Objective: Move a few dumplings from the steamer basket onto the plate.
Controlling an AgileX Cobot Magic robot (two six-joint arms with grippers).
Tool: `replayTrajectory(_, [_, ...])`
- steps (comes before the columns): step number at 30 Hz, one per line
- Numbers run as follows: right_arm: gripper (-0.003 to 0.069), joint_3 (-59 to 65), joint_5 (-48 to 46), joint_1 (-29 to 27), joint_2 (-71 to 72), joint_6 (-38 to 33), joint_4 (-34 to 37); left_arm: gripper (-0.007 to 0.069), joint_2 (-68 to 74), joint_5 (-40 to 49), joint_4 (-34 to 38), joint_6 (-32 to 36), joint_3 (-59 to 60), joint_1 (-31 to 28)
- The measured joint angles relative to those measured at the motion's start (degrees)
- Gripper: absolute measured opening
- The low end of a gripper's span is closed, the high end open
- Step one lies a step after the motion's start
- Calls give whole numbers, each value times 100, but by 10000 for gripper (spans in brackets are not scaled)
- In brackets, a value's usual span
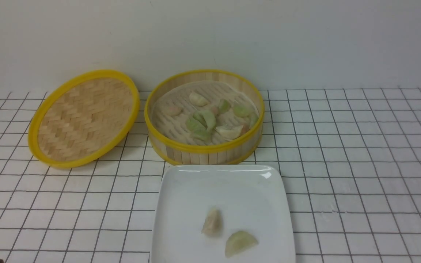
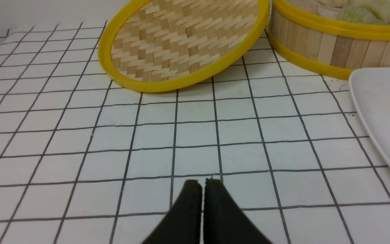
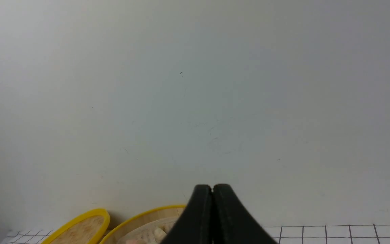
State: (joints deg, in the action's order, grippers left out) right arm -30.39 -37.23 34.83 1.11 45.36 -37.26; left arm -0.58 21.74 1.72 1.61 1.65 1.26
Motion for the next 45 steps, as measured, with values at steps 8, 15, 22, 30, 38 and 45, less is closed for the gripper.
replayTrajectory(8, [-10,0,0,0,0,-17,-17,-6,0,0,0,0,0,0])
replayTrajectory(15, [-10,112,307,110,0,-1459,1414,-6,0,0,0,0,0,0])
replayTrajectory(22, [-10,903,1623,116,0,-3662,3469,-6,0,0,0,0,0,0])
replayTrajectory(30, [-10,1536,1964,-40,0,-3944,3726,-6,0,0,0,0,0,0])
replayTrajectory(38, [-10,2529,1899,-2233,0,-3986,3726,-6,0,0,0,0,0,0])
replayTrajectory(45, [-10,3183,1632,-3217,-11,-4011,3690,-6,0,6,0,0,0,0])
